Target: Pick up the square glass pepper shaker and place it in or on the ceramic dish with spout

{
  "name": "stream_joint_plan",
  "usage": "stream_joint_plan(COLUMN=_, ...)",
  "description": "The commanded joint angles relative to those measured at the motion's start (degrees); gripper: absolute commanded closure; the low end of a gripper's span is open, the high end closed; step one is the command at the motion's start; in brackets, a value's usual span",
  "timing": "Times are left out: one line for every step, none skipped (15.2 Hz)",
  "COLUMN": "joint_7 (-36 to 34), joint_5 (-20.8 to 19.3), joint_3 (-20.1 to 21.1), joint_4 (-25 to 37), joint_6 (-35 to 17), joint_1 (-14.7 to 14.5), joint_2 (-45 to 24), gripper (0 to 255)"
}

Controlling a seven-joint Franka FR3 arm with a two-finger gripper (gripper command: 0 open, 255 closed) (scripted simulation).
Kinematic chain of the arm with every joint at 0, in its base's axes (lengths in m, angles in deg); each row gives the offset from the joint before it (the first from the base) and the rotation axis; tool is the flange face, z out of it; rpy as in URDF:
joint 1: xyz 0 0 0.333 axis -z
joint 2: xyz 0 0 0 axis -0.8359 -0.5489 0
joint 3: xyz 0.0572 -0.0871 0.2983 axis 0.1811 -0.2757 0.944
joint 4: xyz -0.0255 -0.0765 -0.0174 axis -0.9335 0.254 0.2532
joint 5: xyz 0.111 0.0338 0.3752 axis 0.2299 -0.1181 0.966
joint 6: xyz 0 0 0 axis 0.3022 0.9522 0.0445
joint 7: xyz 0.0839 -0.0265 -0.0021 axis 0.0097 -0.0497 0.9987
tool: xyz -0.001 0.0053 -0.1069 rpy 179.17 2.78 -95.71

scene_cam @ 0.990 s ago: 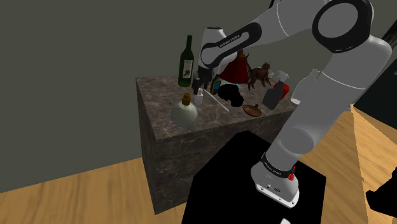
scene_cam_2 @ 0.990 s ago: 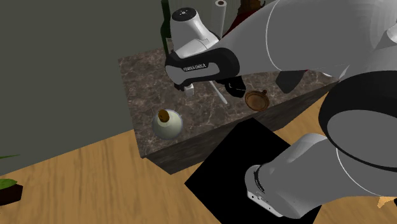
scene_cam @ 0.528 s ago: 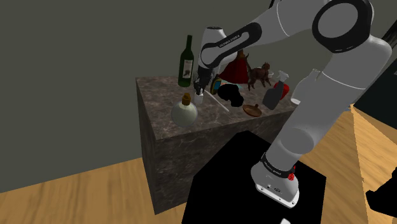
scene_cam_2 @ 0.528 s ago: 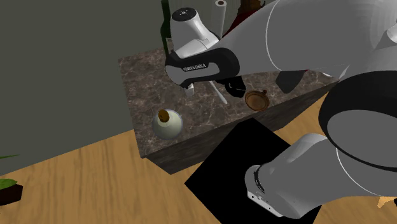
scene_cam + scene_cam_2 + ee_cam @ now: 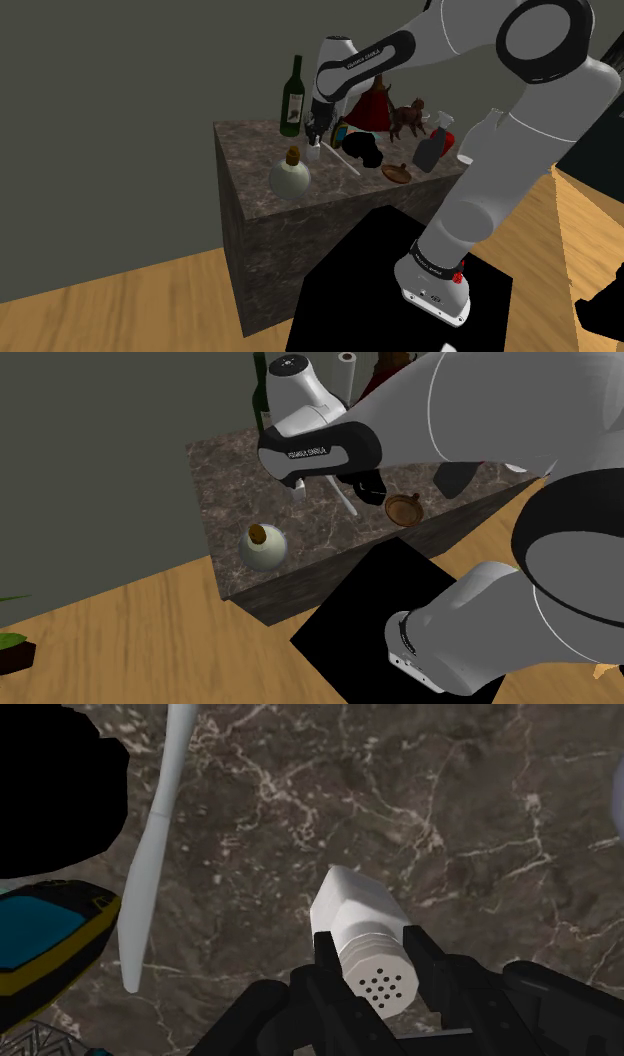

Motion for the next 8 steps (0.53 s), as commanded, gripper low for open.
stream_joint_plan(joint_7=0.03, joint_5=-0.01, joint_3=0.02, joint_4=0.75, joint_6=1.63, joint_1=-0.01, joint_2=0.88, gripper=255)
stream_joint_plan(joint_7=0.05, joint_5=-0.01, joint_3=0.03, joint_4=1.13, joint_6=2.41, joint_1=-0.02, joint_2=1.27, gripper=255)
stream_joint_plan(joint_7=0.06, joint_5=-0.01, joint_3=0.05, joint_4=1.53, joint_6=3.19, joint_1=-0.03, joint_2=1.65, gripper=255)
stream_joint_plan(joint_7=0.08, joint_5=-0.01, joint_3=0.06, joint_4=1.94, joint_6=3.97, joint_1=-0.03, joint_2=2.03, gripper=255)
stream_joint_plan(joint_7=0.1, joint_5=-0.01, joint_3=0.07, joint_4=2.36, joint_6=4.75, joint_1=-0.04, joint_2=2.38, gripper=255)
stream_joint_plan(joint_7=0.12, joint_5=-0.01, joint_3=0.08, joint_4=2.8, joint_6=5.53, joint_1=-0.05, joint_2=2.73, gripper=255)
stream_joint_plan(joint_7=0.14, joint_5=-0.01, joint_3=0.09, joint_4=3.24, joint_6=6.31, joint_1=-0.05, joint_2=3.06, gripper=255)
stream_joint_plan(joint_7=0.16, joint_5=-0.01, joint_3=0.11, joint_4=3.7, joint_6=7.09, joint_1=-0.06, joint_2=3.38, gripper=255)
